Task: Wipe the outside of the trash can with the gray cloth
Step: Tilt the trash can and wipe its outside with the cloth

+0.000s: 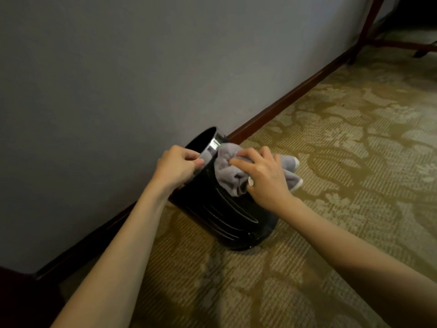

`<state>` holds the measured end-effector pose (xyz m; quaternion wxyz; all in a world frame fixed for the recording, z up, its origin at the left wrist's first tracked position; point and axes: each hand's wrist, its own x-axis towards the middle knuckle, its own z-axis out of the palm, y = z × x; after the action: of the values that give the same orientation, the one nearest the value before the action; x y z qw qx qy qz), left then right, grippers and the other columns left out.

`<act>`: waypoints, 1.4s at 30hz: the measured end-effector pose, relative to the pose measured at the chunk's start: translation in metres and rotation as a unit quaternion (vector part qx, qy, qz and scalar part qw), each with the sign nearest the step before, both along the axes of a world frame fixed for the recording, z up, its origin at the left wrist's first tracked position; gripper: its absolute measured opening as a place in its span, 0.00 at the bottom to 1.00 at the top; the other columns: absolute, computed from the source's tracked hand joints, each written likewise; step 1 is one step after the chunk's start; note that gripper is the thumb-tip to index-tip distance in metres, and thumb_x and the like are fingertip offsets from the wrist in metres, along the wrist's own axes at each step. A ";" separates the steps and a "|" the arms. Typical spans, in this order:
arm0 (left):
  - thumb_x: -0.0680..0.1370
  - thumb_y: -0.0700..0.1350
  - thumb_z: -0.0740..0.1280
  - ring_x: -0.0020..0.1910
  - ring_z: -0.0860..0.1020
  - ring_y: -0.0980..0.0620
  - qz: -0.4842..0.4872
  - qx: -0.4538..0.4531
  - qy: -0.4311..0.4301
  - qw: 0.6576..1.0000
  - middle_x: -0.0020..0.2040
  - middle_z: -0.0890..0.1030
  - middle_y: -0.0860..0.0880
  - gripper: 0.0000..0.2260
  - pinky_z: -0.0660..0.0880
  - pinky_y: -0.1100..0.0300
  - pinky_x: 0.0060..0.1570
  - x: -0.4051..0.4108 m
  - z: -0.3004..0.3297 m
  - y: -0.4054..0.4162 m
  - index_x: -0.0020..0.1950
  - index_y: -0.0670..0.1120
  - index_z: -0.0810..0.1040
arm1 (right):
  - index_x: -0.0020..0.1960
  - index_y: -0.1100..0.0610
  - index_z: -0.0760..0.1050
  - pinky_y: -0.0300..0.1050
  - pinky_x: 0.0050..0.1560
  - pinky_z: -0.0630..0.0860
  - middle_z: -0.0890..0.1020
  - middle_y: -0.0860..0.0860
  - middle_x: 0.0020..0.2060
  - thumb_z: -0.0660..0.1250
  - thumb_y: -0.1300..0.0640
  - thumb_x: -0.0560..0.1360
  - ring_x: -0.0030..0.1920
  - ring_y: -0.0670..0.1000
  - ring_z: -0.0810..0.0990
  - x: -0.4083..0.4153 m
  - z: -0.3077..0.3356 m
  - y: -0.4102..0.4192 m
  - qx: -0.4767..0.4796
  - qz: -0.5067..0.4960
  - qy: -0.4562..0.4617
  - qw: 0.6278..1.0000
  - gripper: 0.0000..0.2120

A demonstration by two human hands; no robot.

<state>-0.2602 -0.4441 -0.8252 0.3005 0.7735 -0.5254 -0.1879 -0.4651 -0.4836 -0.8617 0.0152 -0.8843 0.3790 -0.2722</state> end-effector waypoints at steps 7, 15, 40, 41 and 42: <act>0.73 0.54 0.69 0.32 0.77 0.58 0.010 -0.008 -0.019 1.000 0.32 0.81 0.55 0.13 0.76 0.63 0.34 0.003 -0.001 -0.004 0.30 0.68 0.78 | 0.55 0.53 0.80 0.52 0.38 0.65 0.79 0.55 0.53 0.68 0.69 0.62 0.46 0.62 0.73 0.000 -0.011 0.004 -0.048 0.005 0.014 0.999 0.24; 0.76 0.49 0.69 0.33 0.82 0.47 0.036 0.016 0.064 0.997 0.31 0.83 0.52 0.06 0.75 0.58 0.37 0.034 -0.002 0.003 0.44 0.51 0.85 | 0.55 0.51 0.81 0.55 0.43 0.69 0.80 0.54 0.53 0.72 0.64 0.65 0.47 0.60 0.73 -0.063 -0.067 0.003 0.057 -0.044 0.084 0.994 0.20; 0.72 0.53 0.67 0.37 0.81 0.48 -0.030 0.007 -0.006 0.999 0.33 0.82 0.47 0.12 0.79 0.51 0.45 -0.031 0.004 -0.009 0.41 0.46 0.83 | 0.54 0.59 0.80 0.52 0.36 0.73 0.80 0.59 0.51 0.71 0.71 0.60 0.41 0.62 0.74 -0.031 -0.038 0.021 -0.083 0.006 0.002 0.997 0.24; 0.73 0.52 0.67 0.36 0.81 0.49 -0.022 0.007 0.002 1.000 0.31 0.82 0.49 0.10 0.79 0.51 0.44 -0.027 0.004 -0.009 0.41 0.48 0.84 | 0.54 0.58 0.80 0.52 0.35 0.74 0.80 0.59 0.50 0.72 0.70 0.59 0.40 0.62 0.74 -0.037 -0.045 0.023 -0.079 0.003 0.019 0.997 0.24; 0.73 0.52 0.67 0.36 0.81 0.49 -0.013 0.007 0.010 1.000 0.31 0.82 0.50 0.09 0.79 0.52 0.42 -0.023 0.003 -0.010 0.41 0.49 0.84 | 0.53 0.57 0.81 0.51 0.35 0.74 0.81 0.58 0.49 0.73 0.69 0.58 0.39 0.62 0.75 -0.045 -0.054 0.025 -0.073 0.002 0.041 0.996 0.24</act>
<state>-0.2832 -0.4543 -0.8217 0.2975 0.7670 -0.5309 -0.2033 -0.5104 -0.4583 -0.9155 -0.0648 -0.8944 0.3562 -0.2627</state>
